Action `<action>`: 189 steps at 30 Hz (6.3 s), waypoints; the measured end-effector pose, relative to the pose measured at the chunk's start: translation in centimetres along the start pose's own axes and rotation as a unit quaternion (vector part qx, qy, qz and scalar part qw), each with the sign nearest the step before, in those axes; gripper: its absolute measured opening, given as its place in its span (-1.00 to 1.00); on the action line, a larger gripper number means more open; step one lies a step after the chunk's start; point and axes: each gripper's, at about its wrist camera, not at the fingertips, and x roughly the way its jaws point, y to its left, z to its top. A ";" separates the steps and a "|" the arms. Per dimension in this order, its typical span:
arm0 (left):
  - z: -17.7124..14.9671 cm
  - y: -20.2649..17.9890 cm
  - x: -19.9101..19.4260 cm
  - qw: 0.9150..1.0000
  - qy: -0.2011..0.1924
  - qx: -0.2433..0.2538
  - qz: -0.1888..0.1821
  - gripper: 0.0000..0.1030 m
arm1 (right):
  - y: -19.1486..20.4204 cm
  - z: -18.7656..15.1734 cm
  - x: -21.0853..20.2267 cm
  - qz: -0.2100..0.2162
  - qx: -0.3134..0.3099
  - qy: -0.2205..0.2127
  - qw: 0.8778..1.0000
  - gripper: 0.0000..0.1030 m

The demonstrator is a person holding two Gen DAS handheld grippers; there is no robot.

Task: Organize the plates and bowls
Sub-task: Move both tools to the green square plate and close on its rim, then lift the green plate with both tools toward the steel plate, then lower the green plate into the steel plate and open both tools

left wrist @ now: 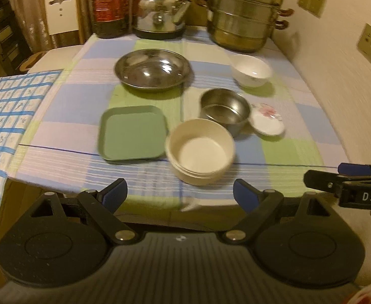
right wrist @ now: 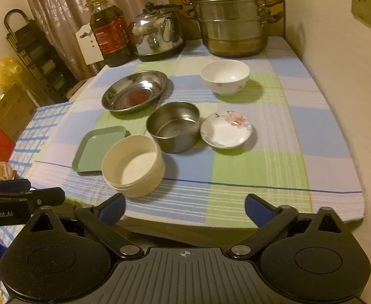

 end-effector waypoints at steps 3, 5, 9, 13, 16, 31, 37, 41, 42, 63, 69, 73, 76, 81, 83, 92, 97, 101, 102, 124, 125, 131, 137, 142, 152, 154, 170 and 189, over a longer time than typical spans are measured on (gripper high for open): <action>1.0 2.1 0.7 1.000 -0.002 -0.005 0.012 0.64 | 0.6 0.5 1.1 0.004 0.005 0.005 1.000 0.77; 1.6 3.5 1.1 1.000 -0.004 -0.007 0.015 0.61 | 1.1 1.0 1.7 0.009 0.013 0.003 1.000 0.74; 3.2 6.5 2.8 1.000 -0.002 0.004 0.014 0.53 | 2.6 2.0 3.2 0.017 0.023 -0.009 1.000 0.69; 5.4 9.8 5.5 1.000 0.014 0.017 -0.001 0.32 | 5.0 3.5 5.3 0.019 0.040 -0.017 0.999 0.61; 6.6 12.0 7.3 0.999 0.019 0.034 -0.016 0.32 | 6.9 4.4 7.0 0.021 0.050 -0.019 0.998 0.53; 9.9 17.6 18.7 0.984 0.110 0.092 -0.102 -0.39 | 15.1 6.7 16.0 0.002 0.088 -0.015 0.996 0.22; 9.9 17.8 21.5 0.977 0.135 0.113 -0.119 -0.55 | 16.1 6.6 18.0 -0.018 0.112 -0.006 0.994 0.17; 10.1 18.1 22.5 0.974 0.140 0.117 -0.132 -0.76 | 16.7 6.6 18.8 -0.029 0.122 -0.001 0.992 0.14; 10.1 18.2 22.4 0.974 0.141 0.116 -0.137 -0.80 | 16.9 6.6 19.0 -0.032 0.124 -0.001 0.992 0.13; 12.8 21.9 23.9 0.977 0.115 0.127 -0.127 -0.89 | 18.3 7.2 25.3 -0.061 0.140 0.047 0.987 -0.35; 12.5 22.1 24.0 0.974 0.125 0.129 -0.135 -0.87 | 18.2 7.0 26.4 -0.070 0.152 0.067 0.984 -0.46; 12.4 22.3 24.0 0.973 0.132 0.127 -0.140 -0.86 | 18.5 7.1 26.8 -0.079 0.145 0.074 0.983 -0.53; 12.3 22.2 23.9 0.972 0.131 0.136 -0.141 -0.86 | 18.6 7.1 27.1 -0.087 0.143 0.080 0.983 -0.64; 12.4 22.0 24.0 0.971 0.128 0.145 -0.142 -0.87 | 19.0 7.3 27.7 -0.091 0.127 0.095 0.983 -0.84; 12.4 21.9 24.0 0.970 0.128 0.147 -0.142 -0.87 | 19.0 7.4 27.7 -0.098 0.122 0.097 0.983 -0.88; 13.2 22.0 23.7 0.971 0.119 0.143 -0.152 -0.88 | 18.8 7.9 27.2 -0.095 0.130 0.091 0.983 -0.89; 14.6 21.8 23.2 0.972 0.105 0.140 -0.157 -0.89 | 18.7 8.9 26.7 -0.092 0.134 0.080 0.983 -0.89; 15.9 21.4 23.0 0.973 0.091 0.138 -0.159 -0.89 | 18.5 9.9 26.5 -0.091 0.134 0.069 0.984 -0.89; 16.1 21.3 23.0 0.974 0.088 0.138 -0.159 -0.89 | 18.4 10.2 26.4 -0.091 0.133 0.066 0.985 -0.89; 23.3 18.1 27.3 0.979 0.034 0.129 -0.153 -0.88 | 14.6 17.8 28.6 -0.110 0.121 0.000 0.987 -0.89; 23.7 17.9 27.8 0.980 0.033 0.127 -0.152 -0.88 | 14.2 18.1 28.9 -0.111 0.122 -0.002 0.986 -0.89; 25.1 16.7 29.9 0.981 0.035 0.129 -0.142 -0.88 | 12.3 19.6 30.8 -0.120 0.124 -0.006 0.985 -0.89; 25.5 16.3 32.2 0.982 0.050 0.124 -0.132 -0.89 | 10.8 20.0 33.0 -0.115 0.135 0.006 0.984 -0.89; 25.5 16.0 33.4 0.983 0.058 0.125 -0.124 -0.88 | 10.0 20.0 34.2 -0.114 0.139 0.014 0.984 -0.89; 25.1 15.5 34.8 0.983 0.066 0.129 -0.116 -0.87 | 9.8 20.2 35.7 -0.124 0.134 0.016 0.983 -0.89; 25.0 15.3 35.0 0.983 0.066 0.136 -0.108 -0.86 | 9.8 20.2 35.9 -0.131 0.135 0.015 0.982 -0.89; 25.4 15.8 30.3 0.982 0.025 0.148 -0.116 -0.57 | 10.0 20.4 31.4 -0.082 0.180 -0.028 0.980 -0.88; 20.0 17.1 19.7 0.976 0.008 0.179 -0.120 -0.18 | 13.4 15.7 22.3 -0.057 0.221 -0.032 0.973 -0.13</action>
